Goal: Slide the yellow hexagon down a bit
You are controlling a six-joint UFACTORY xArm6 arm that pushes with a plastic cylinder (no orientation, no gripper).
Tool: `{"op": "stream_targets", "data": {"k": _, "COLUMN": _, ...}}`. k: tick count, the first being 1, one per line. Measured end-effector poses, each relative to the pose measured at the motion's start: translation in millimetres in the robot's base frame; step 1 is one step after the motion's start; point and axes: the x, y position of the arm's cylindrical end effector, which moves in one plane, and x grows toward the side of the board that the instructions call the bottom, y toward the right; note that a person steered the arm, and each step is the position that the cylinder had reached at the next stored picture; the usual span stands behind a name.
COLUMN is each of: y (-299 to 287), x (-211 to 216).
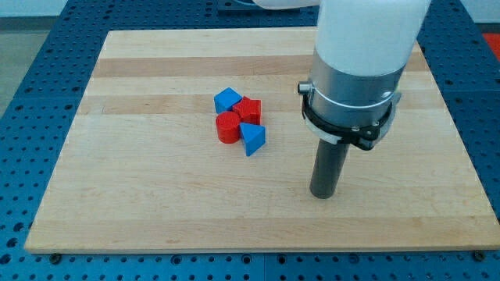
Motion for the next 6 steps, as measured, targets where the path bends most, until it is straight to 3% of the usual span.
{"op": "stream_targets", "data": {"k": 3, "y": 1.1, "x": 2.7}}
{"op": "stream_targets", "data": {"k": 4, "y": 44.2, "x": -18.6}}
{"op": "stream_targets", "data": {"k": 6, "y": 151.8, "x": -104.8}}
